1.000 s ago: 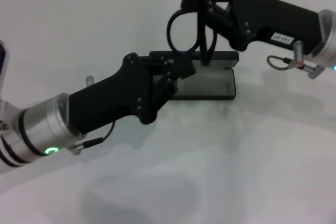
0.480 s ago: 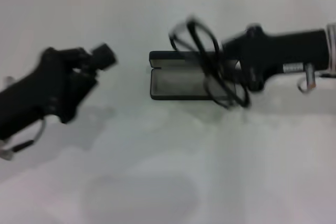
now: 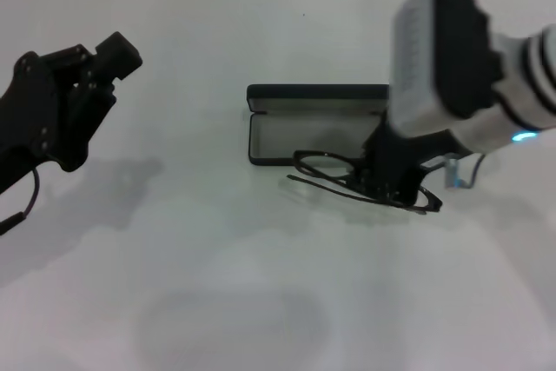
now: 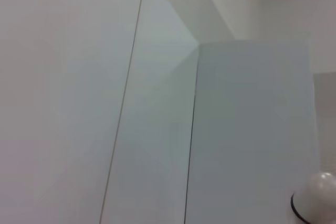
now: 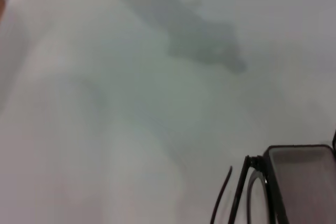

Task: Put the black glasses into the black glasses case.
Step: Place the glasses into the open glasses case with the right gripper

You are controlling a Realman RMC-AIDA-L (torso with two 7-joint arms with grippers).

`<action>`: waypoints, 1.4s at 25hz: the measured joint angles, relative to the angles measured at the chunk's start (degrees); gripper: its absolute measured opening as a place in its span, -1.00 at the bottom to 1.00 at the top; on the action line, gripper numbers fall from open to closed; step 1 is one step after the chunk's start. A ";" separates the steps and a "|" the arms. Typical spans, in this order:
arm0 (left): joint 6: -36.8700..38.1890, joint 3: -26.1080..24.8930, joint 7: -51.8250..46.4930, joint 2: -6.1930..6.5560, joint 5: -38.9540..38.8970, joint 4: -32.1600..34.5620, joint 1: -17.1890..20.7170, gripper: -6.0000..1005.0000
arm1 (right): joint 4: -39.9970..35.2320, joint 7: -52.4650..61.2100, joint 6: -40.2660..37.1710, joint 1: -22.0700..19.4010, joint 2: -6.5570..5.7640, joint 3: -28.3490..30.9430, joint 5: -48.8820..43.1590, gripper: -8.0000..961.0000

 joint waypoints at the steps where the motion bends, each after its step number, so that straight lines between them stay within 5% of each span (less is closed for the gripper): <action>1: -0.34 -0.03 0.14 -0.14 -0.04 -0.03 0.21 -0.90 | 0.20 0.73 0.34 0.83 0.00 -0.93 -1.05 -0.75; 11: -0.47 -1.55 0.63 -0.46 -0.45 -0.14 1.50 -0.90 | 2.63 5.93 4.88 8.47 0.04 -9.84 -12.65 -0.75; 35: -0.47 -3.02 0.76 -0.96 -0.30 -0.26 2.86 -0.90 | 11.17 5.30 28.34 8.25 0.03 -21.85 -19.85 -0.75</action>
